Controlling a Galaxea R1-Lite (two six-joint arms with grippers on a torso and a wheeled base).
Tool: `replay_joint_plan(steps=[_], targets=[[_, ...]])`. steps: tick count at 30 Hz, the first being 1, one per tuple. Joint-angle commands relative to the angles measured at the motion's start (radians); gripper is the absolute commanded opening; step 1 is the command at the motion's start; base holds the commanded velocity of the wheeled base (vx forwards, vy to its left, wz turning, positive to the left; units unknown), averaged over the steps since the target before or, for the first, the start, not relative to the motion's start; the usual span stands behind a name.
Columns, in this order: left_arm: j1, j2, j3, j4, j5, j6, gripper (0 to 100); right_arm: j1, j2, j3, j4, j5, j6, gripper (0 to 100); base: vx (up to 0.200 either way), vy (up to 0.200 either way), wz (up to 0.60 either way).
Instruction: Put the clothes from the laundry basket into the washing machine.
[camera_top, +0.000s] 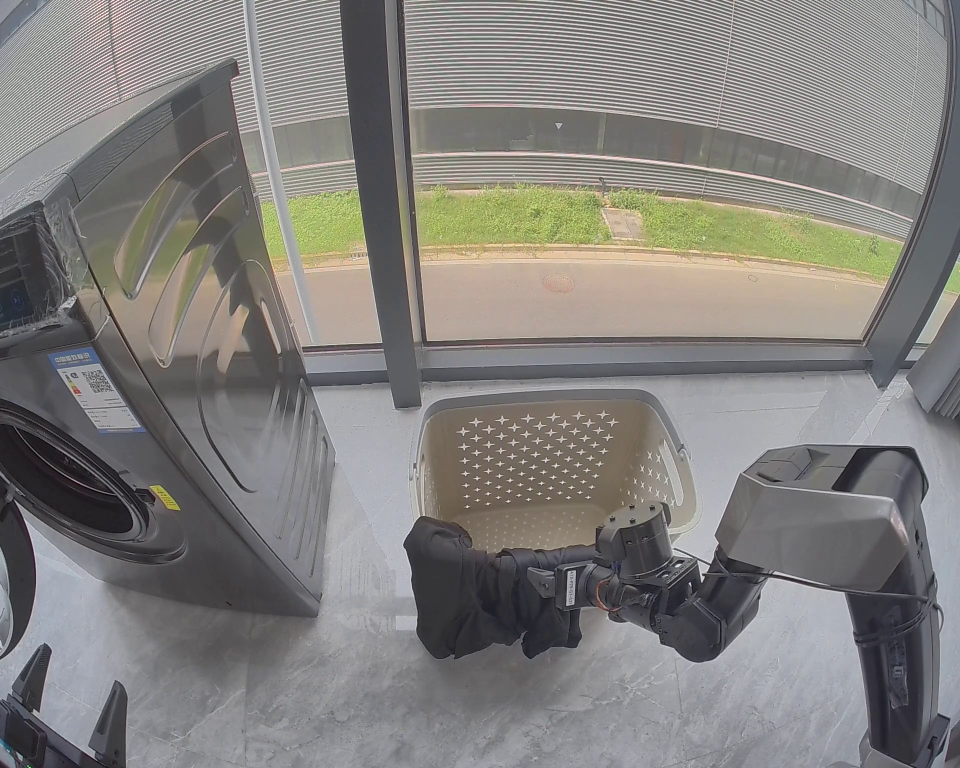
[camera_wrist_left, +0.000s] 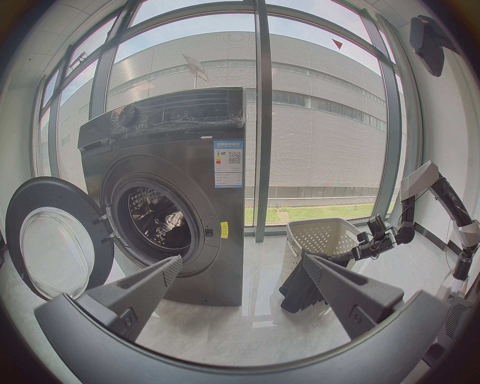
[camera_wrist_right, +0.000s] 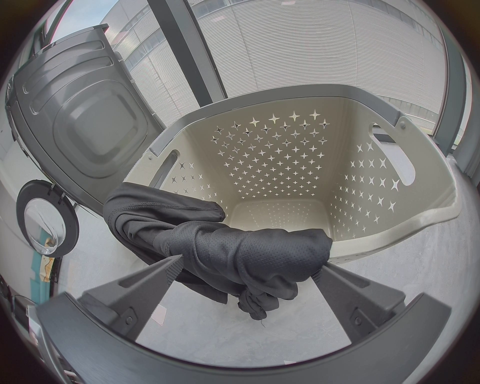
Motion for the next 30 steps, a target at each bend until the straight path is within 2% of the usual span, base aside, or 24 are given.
replay_joint_plan(steps=[1,14,15,30], targets=[[0.000,-0.016,0.018,0.000,0.000,-0.002,100,0.007,0.015,-0.022,0.001,0.000,0.006,100,0.000,0.000,0.00],[0.000,-0.016,0.018,0.000,0.002,-0.002,100,0.013,0.064,-0.079,-0.005,-0.019,0.038,100,0.000,0.000,0.00],[0.000,-0.016,0.018,0.000,0.002,-0.002,100,0.011,0.063,-0.079,-0.011,-0.023,0.037,0,0.000,0.000,0.00],[0.000,-0.016,0.018,0.000,0.003,-0.006,100,0.041,0.034,-0.012,-0.057,-0.029,0.035,0,0.000,0.000,0.00]])
